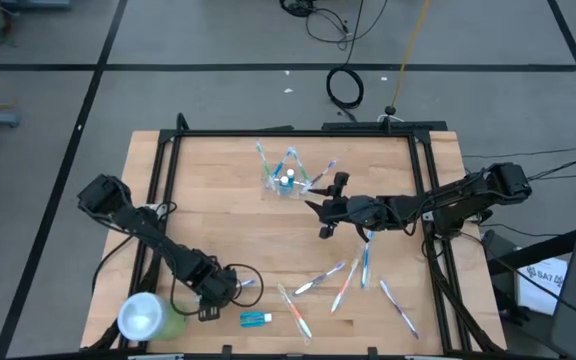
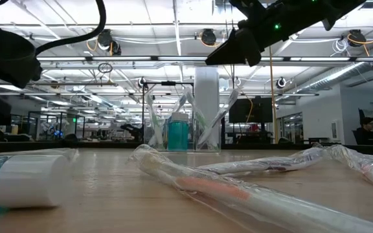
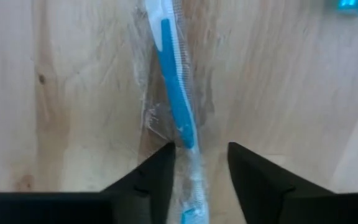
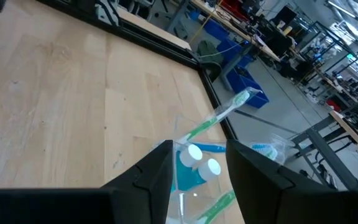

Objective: Pick & Place toothbrushing station
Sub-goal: Put the left blue toothbrush into the left section of the transparent organizer

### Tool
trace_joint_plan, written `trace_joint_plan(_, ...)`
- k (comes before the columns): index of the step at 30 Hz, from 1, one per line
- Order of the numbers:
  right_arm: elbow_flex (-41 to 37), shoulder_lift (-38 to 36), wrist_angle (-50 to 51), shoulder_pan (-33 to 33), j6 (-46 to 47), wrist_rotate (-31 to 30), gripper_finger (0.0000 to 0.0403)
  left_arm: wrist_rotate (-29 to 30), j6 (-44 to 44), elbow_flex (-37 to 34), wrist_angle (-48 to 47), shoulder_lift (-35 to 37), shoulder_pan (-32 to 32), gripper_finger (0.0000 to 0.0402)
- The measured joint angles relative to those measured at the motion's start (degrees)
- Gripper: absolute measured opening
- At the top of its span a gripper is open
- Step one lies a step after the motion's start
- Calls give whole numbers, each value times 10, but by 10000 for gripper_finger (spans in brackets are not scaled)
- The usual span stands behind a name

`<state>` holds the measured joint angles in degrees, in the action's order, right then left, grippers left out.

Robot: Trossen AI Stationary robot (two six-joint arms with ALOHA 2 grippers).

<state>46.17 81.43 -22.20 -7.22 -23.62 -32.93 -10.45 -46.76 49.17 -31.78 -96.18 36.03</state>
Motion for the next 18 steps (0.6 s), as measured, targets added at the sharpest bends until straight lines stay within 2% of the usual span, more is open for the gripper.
trace_joint_plan(6, 0, 0, 0, 0, 0, 1, 139, 27, 44, -1, -11, 0, -1, 55)
trace_joint_plan(9, 0, 0, 0, 0, 0, 1, 139, 19, 44, -1, -22, 1, -7, 17)
trace_joint_plan(13, 0, 0, 0, 0, 0, 1, 139, 10, 61, -1, -24, 14, -21, 16)
trace_joint_plan(18, 0, 0, 0, 0, 0, 1, 139, 56, 107, 20, -37, 45, -41, 14)
